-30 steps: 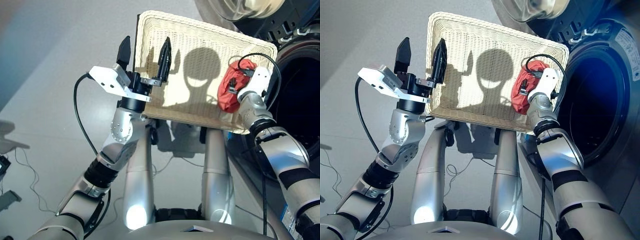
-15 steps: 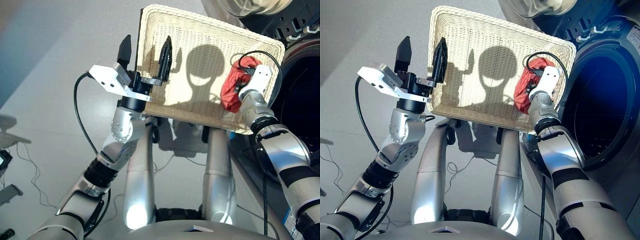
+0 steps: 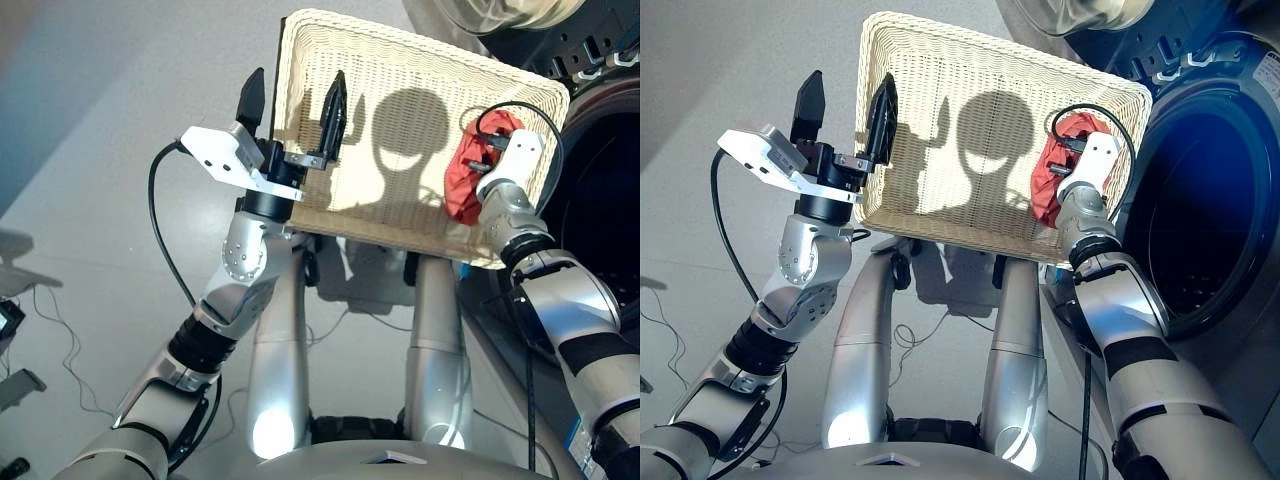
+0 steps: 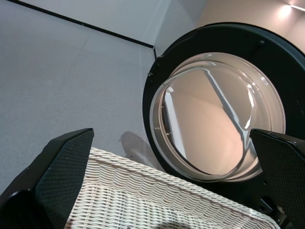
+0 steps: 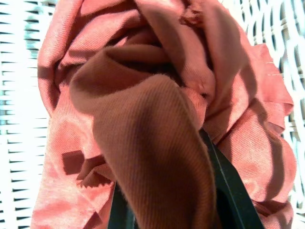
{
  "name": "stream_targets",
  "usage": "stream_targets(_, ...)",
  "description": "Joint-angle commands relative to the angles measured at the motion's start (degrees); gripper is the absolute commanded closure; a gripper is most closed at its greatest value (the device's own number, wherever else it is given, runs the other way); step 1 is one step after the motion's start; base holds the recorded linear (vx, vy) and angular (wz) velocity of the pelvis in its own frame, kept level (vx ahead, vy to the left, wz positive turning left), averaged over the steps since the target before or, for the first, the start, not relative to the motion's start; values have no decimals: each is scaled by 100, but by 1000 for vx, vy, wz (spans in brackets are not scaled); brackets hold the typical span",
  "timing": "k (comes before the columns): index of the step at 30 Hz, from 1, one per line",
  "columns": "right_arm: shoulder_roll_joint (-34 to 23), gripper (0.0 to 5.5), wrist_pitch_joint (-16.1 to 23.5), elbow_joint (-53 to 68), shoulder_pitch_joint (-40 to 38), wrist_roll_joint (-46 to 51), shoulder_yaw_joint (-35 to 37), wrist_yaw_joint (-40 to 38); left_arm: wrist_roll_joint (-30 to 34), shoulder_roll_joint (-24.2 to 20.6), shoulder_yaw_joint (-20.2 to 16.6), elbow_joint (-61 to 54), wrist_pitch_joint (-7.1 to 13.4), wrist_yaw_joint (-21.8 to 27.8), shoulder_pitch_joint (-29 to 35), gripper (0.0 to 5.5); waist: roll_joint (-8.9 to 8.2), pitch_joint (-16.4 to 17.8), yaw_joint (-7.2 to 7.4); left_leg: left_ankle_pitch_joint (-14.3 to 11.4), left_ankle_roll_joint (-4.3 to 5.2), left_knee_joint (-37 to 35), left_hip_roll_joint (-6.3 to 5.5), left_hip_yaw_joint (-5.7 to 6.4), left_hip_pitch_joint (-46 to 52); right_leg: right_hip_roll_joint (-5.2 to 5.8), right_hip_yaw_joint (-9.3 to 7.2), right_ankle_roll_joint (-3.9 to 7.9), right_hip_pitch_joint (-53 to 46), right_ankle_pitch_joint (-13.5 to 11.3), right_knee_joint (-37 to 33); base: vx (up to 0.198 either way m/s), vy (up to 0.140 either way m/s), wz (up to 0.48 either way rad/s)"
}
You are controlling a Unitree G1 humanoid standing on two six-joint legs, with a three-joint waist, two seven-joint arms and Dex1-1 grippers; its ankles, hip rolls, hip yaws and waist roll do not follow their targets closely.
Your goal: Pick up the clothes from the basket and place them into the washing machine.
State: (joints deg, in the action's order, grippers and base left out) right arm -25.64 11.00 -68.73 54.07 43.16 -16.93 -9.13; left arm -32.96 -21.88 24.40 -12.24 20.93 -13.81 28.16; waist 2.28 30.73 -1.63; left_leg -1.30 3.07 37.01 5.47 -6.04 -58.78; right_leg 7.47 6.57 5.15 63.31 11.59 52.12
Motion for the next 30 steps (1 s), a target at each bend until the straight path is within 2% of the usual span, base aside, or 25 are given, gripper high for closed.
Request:
stream_targets(1,-263,550,563,700,-615,-89,407,-460,311,-146,-344,-848,291,-74,-120,0,-100,-94,167,-1068,41,897,7,-92,245,0,-425,-84,-278,-488,-704,0,0,0)
stream_targets(4,-327,550,883,1662,-1306,-410,965,-1033,482,-189,-489,-895,340,-190,-230,0,-182,-94,249,-1080,29,880,9,-97,270,7,-432,-69,-304,-476,-713,0,0,0)
stream_targets(5,-302,550,1143,1979,-1639,-491,1484,-1506,587,-209,-550,-917,385,-276,-246,0,-207,-94,308,-1105,18,886,2,-85,277,4,-432,-59,-317,-454,-704,0,0,0)
stream_targets(6,-290,550,1134,2013,-1670,-514,1506,-1530,591,-214,-530,-917,385,-282,-246,0,-209,-94,292,-1109,18,890,4,-83,281,3,-434,-58,-324,-451,-703,0,0,0)
stream_targets(7,-353,550,1313,1855,-1832,-560,1942,-1932,628,-231,-542,-918,441,-338,-196,0,-212,-94,327,-1134,8,907,-8,-56,287,2,-436,-51,-340,-427,-682,0,0,0)
stream_targets(11,-609,550,1491,1487,-1944,-613,2497,-2539,684,-273,-503,-926,521,-433,-58,0,-216,-94,338,-1149,2,903,-15,-12,328,10,-445,-34,-381,-414,-677,0,0,0)
stream_targets(15,-812,550,1592,1220,-1947,-531,2783,-2885,723,-320,-402,-934,546,-500,65,0,-205,-94,333,-1114,-4,894,-24,-1,327,10,-441,-34,-381,-460,-697,0,0,0)
stream_targets(16,-907,550,1649,1261,-1949,-519,2884,-3049,752,-349,-406,-933,545,-552,69,0,-201,-94,333,-1181,4,932,-22,9,367,1,-435,-35,-424,-386,-654,0,0,0)
stream_targets(19,-1034,550,1803,1459,-1899,-587,3024,-3343,795,-356,-427,-954,573,-642,133,0,-210,-94,331,-1115,-6,895,-21,10,346,3,-435,-36,-408,-445,-687,0,0,0)
stream_targets(20,-1015,550,1793,1495,-1925,-631,3026,-3392,805,-351,-417,-952,571,-654,123,0,-208,-94,328,-1162,1,907,-19,12,380,2,-436,-31,-437,-396,-664,0,0,0)
stream_targets(21,-1056,550,1851,1588,-1902,-746,3080,-3584,828,-351,-429,-959,577,-694,156,0,-215,-94,338,-1088,-7,873,-30,7,341,6,-431,-37,-402,-471,-705,0,0,0)
stream_targets(23,-1114,550,1944,1665,-1870,-921,3243,-4094,862,-365,-390,-962,603,-791,168,0,-204,-94,343,-1160,6,913,-35,19,401,2,-430,-28,-465,-397,-653,0,0,0)
stream_targets(25,-1171,550,2006,1548,-1769,-859,3395,-4387,874,-388,-346,-974,633,-854,232,0,-202,-94,346,-1116,2,898,-47,21,388,4,-422,-31,-455,-445,-671,0,0,0)
stream_targets(30,-1300,550,1920,1212,-1575,-579,3331,-4407,777,-408,-243,-945,642,-880,298,0,-178,-94,302,-1091,0,917,-55,29,367,4,-409,-41,-456,-471,-660,0,0,0)
